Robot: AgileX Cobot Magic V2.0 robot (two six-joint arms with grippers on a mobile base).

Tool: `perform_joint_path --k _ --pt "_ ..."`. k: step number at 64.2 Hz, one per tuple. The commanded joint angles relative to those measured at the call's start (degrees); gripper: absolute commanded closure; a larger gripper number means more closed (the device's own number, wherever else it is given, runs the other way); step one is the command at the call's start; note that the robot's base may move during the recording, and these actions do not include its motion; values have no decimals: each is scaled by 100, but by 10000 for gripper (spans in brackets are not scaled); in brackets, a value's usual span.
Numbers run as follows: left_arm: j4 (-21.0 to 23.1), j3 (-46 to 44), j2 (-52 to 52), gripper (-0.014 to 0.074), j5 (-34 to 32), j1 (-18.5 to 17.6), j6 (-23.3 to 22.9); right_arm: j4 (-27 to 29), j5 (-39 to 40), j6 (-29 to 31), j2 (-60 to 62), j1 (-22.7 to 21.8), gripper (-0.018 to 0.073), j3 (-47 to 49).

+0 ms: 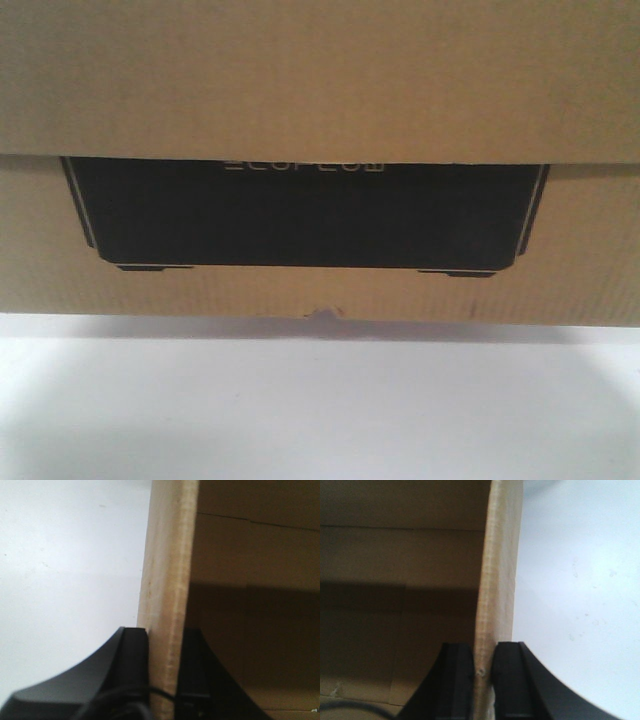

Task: Grab box from left shelf to table start
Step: 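Lower the box onto the table and open both grippers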

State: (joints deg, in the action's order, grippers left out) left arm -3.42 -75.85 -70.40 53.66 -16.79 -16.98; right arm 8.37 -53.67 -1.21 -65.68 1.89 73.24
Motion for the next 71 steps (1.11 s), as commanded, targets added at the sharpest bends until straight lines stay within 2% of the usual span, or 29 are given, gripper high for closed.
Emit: perform_joint_path --k 1,16,22,27,32,37,41,45,46,47,52,62,71 --pt "382 -304 151 699 -882 -37 -34 210 594 46 55 2 504 258" --pt "342 -304 151 699 -882 -37 -34 210 620 46 -40 2 504 258" --pt "382 -304 151 699 -882 -37 201 210 620 46 -39 2 501 258" --pt "487 -304 151 698 -882 -37 215 217 626 46 -39 2 500 258" --pt "551 -304 151 682 -832 -37 215 217 632 46 -39 2 450 258" --pt "569 -304 151 586 -719 -37 215 262 632 46 -39 2 307 258" --pt "569 -304 151 437 -664 -37 215 273 665 46 -39 2 141 258" --pt "569 -304 151 277 -651 -37 215 279 675 46 -39 2 22 258" --pt "569 -304 151 260 -651 -37 215 279 675 46 -39 2 -1 258" --pt "569 -304 151 202 -651 -37 215 279 675 46 -39 2 -29 258" --pt "486 -304 151 117 -651 -37 215 279 675 46 -39 2 -66 258" --pt "342 -304 151 134 -663 -37 215 279 682 46 -21 2 -64 263" --pt "342 -304 174 208 -696 -37 205 279 661 46 28 2 -63 281"
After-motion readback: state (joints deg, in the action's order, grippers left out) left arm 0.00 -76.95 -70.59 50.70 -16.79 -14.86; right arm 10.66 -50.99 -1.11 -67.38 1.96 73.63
